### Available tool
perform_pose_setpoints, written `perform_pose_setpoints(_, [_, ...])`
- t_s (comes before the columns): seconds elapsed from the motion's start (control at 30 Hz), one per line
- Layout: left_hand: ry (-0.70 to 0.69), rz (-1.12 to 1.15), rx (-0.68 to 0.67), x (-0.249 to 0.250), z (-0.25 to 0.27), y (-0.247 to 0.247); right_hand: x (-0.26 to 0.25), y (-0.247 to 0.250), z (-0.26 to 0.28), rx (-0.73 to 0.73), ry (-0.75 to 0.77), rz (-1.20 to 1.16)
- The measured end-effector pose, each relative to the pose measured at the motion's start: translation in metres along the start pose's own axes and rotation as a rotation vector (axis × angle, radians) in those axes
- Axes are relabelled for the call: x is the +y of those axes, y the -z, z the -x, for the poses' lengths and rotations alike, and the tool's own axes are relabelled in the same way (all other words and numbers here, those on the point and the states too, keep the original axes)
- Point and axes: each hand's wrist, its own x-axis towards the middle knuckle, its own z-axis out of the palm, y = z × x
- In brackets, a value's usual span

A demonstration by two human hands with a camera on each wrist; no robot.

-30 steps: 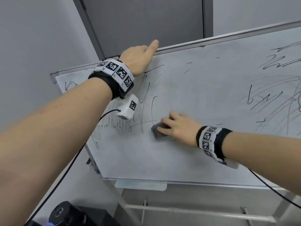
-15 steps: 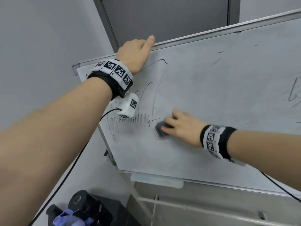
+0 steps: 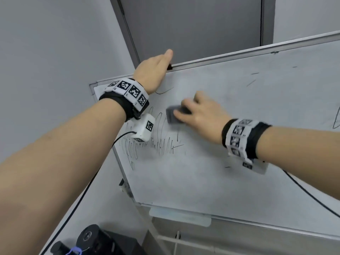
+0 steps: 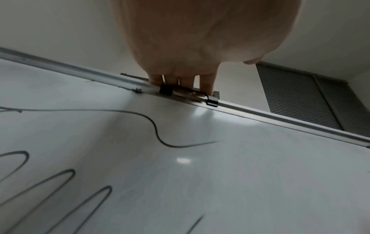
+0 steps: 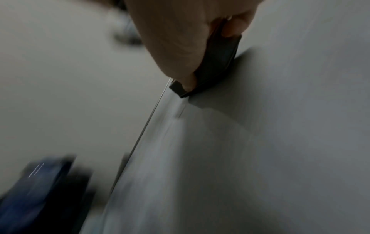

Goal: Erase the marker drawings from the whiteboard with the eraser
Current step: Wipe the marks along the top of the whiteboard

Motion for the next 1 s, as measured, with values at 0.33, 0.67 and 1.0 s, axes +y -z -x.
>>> perform_pose_setpoints(0.33, [-0.025,0.053,-0.067,-0.005,-0.002,0.005,-0.002,0.001,-0.03,-0.055,-0.005,0.056])
perform_pose_setpoints(0.67, [0.032,0.255,-0.073,-0.015,-0.006,0.001,-0.078,-0.038,0.028,-0.388,0.156,0.078])
perform_pose_setpoints(1.0, [0.116,-0.09,0.081,-0.067,0.015,0.02,-0.036,-0.004,-0.052,-0.085,-0.109,0.039])
